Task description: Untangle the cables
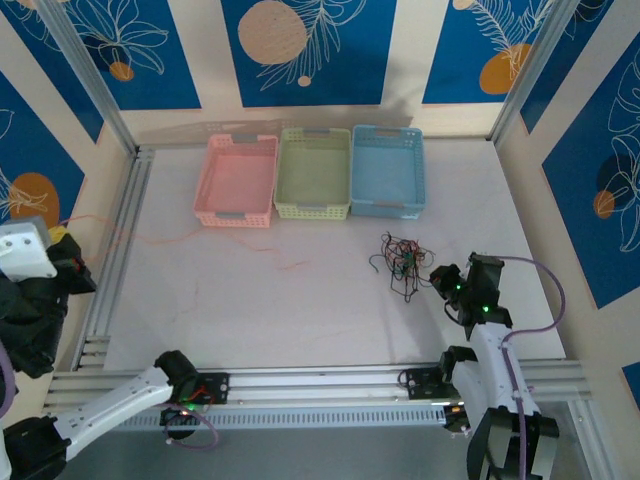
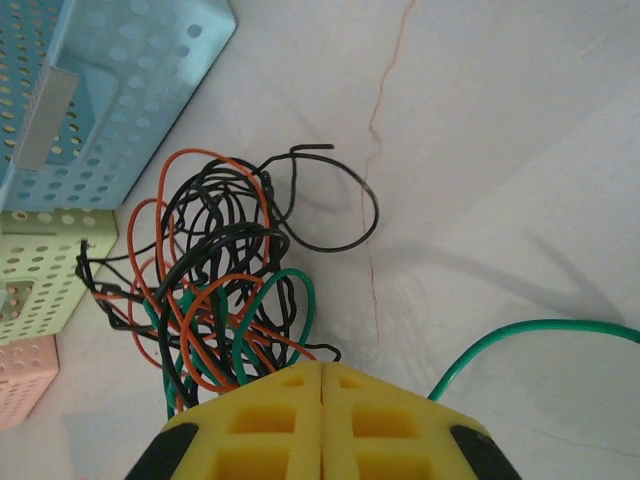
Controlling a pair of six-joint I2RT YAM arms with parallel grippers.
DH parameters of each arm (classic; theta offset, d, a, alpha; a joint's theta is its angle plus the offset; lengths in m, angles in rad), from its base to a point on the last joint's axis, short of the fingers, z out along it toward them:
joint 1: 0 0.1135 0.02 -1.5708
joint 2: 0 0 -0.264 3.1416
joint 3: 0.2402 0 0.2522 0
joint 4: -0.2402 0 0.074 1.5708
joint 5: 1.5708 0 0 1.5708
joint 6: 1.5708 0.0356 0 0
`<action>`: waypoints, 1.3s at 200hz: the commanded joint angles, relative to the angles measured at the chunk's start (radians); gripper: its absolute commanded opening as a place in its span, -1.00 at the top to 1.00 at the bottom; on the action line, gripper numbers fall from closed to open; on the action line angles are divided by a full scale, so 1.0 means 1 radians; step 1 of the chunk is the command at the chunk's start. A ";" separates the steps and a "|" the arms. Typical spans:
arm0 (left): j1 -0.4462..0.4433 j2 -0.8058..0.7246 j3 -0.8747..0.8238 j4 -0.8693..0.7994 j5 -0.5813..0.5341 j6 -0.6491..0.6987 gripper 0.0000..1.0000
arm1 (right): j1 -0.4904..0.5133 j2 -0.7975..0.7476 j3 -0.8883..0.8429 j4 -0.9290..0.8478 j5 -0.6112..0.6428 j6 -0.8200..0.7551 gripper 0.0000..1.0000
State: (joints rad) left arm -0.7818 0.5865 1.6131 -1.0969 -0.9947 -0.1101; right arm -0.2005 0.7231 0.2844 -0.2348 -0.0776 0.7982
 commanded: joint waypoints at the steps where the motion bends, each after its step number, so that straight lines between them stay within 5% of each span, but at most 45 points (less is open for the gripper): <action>1: -0.029 -0.005 0.031 0.016 -0.050 0.029 1.00 | -0.006 -0.011 -0.011 -0.004 -0.028 0.019 1.00; 38: -0.043 0.065 -0.040 0.044 0.161 -0.004 1.00 | 0.008 -0.011 -0.013 0.012 -0.038 0.011 1.00; 110: -0.043 0.349 -0.007 0.162 0.791 -0.056 1.00 | 0.046 -0.013 -0.010 0.018 -0.018 0.001 1.00; 240: -0.043 0.559 0.330 0.398 1.330 -0.121 1.00 | 0.087 -0.031 -0.008 0.014 0.012 -0.008 1.00; 260: -0.042 0.558 0.337 0.427 1.346 -0.134 1.00 | 0.090 -0.039 -0.008 0.011 0.014 -0.008 1.00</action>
State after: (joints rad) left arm -0.8169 1.1469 1.9202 -0.7433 0.2459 -0.2104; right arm -0.1188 0.7029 0.2829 -0.2253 -0.0742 0.8009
